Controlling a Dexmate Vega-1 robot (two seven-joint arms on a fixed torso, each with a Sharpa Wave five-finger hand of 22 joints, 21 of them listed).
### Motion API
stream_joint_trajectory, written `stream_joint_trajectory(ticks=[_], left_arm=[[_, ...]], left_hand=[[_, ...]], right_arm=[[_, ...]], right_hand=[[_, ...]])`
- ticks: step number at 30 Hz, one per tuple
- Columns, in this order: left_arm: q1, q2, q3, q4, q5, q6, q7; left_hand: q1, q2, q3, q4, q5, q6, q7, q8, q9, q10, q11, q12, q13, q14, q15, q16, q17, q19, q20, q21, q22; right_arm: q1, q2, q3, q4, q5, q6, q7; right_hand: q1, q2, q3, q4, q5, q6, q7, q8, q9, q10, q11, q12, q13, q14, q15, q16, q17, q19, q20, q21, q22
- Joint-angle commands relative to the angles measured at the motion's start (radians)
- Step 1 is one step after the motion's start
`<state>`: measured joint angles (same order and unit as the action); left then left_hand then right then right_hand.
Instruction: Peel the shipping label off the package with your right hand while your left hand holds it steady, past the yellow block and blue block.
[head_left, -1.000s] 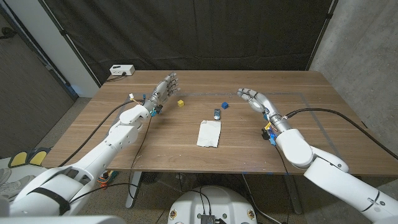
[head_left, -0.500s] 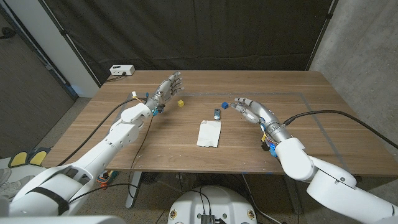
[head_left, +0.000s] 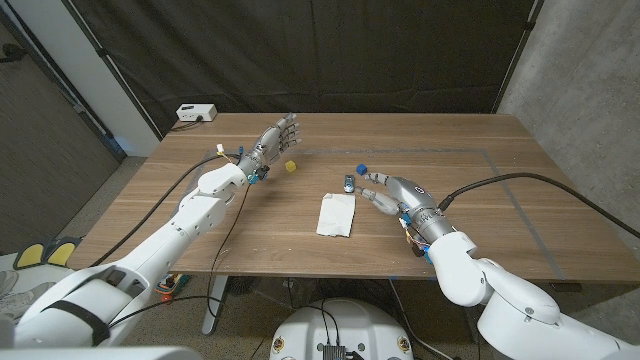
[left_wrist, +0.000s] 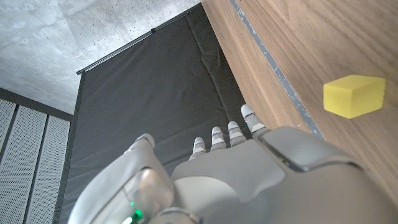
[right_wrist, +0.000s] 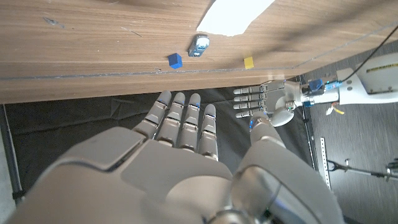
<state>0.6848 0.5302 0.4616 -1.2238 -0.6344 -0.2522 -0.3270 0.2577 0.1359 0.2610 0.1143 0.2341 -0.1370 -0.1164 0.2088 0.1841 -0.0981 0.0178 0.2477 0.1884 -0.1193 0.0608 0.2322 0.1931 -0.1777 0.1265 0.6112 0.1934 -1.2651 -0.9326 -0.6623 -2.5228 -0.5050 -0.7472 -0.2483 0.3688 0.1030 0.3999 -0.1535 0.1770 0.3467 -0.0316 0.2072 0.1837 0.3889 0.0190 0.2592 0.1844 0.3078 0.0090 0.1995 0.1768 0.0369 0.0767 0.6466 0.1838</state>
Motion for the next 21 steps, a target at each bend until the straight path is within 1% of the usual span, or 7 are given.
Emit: stream_joint_trajectory(ticks=[1,3,5,12,17,19,21], left_arm=[[0.013,0.008,0.002,-0.035,0.007,0.008,0.02],[0.014,0.009,0.002,-0.037,0.007,0.007,0.02],[0.017,0.008,0.002,-0.04,0.007,0.007,0.022],[0.023,0.011,0.002,-0.049,0.006,0.012,0.028],[0.026,0.012,0.002,-0.053,0.005,0.014,0.03],[0.027,0.011,0.002,-0.053,0.005,0.015,0.032],[0.026,0.01,0.003,-0.049,0.004,0.014,0.031]], left_hand=[[0.01,0.002,0.008,0.0,-0.002,0.003,-0.001,-0.003,0.002,0.003,-0.001,0.0,0.006,0.003,0.0,0.001,0.003,-0.093,0.007,0.006,0.002],[0.011,0.002,0.008,0.0,-0.003,0.004,-0.001,-0.003,0.002,0.003,0.0,-0.001,0.006,0.003,-0.001,0.0,0.003,-0.093,0.007,0.005,0.002],[0.012,0.002,0.009,0.0,-0.003,0.004,0.001,-0.003,0.002,0.004,0.001,-0.001,0.006,0.004,0.001,0.0,0.003,-0.093,0.007,0.005,0.002],[0.013,0.001,0.009,0.0,-0.006,0.004,0.0,-0.005,0.002,0.005,0.001,-0.003,0.006,0.005,0.001,-0.002,0.004,-0.093,0.01,0.004,0.002],[0.013,0.0,0.009,0.001,-0.007,0.003,0.0,-0.006,0.002,0.006,0.0,-0.004,0.006,0.005,0.002,-0.003,0.004,-0.092,0.008,0.003,0.002],[0.013,0.0,0.009,0.001,-0.007,0.004,0.0,-0.006,0.002,0.006,0.0,-0.004,0.006,0.005,0.002,-0.003,0.004,-0.092,0.009,0.003,0.002],[0.013,0.0,0.009,0.001,-0.008,0.004,0.0,-0.006,0.002,0.006,0.0,-0.005,0.006,0.005,0.002,-0.004,0.004,-0.092,0.009,0.002,0.002]], right_arm=[[0.081,0.047,-0.163,0.001,-0.271,-0.133,0.114],[0.104,0.077,-0.214,0.022,-0.366,-0.17,0.152],[0.106,0.105,-0.233,0.046,-0.417,-0.175,0.157],[0.074,0.168,-0.226,0.1,-0.48,-0.132,0.129],[0.046,0.222,-0.214,0.15,-0.492,-0.095,0.083],[0.035,0.24,-0.208,0.181,-0.483,-0.059,0.035],[0.02,0.262,-0.202,0.218,-0.478,-0.022,-0.036]], right_hand=[[0.022,-0.006,0.005,-0.01,0.005,0.009,-0.006,0.004,0.003,-0.002,-0.012,-0.005,0.004,0.0,-0.011,-0.003,0.0,0.01,0.003,-0.005,0.003],[0.041,-0.006,0.012,-0.018,0.005,0.012,-0.009,0.004,0.003,0.001,-0.015,-0.005,0.004,0.003,-0.02,-0.003,0.0,0.021,-0.001,-0.003,0.003],[0.07,-0.01,0.02,-0.027,0.006,0.013,-0.013,0.002,0.004,0.005,-0.028,-0.006,0.005,0.002,-0.037,-0.006,-0.001,0.03,-0.006,-0.003,0.003],[0.13,-0.039,0.024,-0.031,0.009,0.045,-0.024,0.009,0.004,0.033,-0.048,-0.001,0.005,0.026,-0.063,-0.001,-0.001,0.062,-0.018,0.001,0.003],[0.147,-0.072,0.011,-0.027,0.012,0.061,-0.029,0.01,0.004,0.054,-0.06,0.004,0.006,0.048,-0.078,0.004,0.001,0.075,-0.022,0.001,0.004],[0.148,-0.088,0.004,-0.026,0.014,0.069,-0.027,0.012,0.005,0.059,-0.062,0.005,0.006,0.052,-0.079,0.004,0.001,0.077,-0.022,0.0,0.005],[0.142,-0.137,-0.024,-0.017,0.022,0.078,-0.027,0.01,0.005,0.082,-0.069,0.011,0.008,0.083,-0.102,0.013,0.005,0.079,-0.024,-0.004,0.006]])
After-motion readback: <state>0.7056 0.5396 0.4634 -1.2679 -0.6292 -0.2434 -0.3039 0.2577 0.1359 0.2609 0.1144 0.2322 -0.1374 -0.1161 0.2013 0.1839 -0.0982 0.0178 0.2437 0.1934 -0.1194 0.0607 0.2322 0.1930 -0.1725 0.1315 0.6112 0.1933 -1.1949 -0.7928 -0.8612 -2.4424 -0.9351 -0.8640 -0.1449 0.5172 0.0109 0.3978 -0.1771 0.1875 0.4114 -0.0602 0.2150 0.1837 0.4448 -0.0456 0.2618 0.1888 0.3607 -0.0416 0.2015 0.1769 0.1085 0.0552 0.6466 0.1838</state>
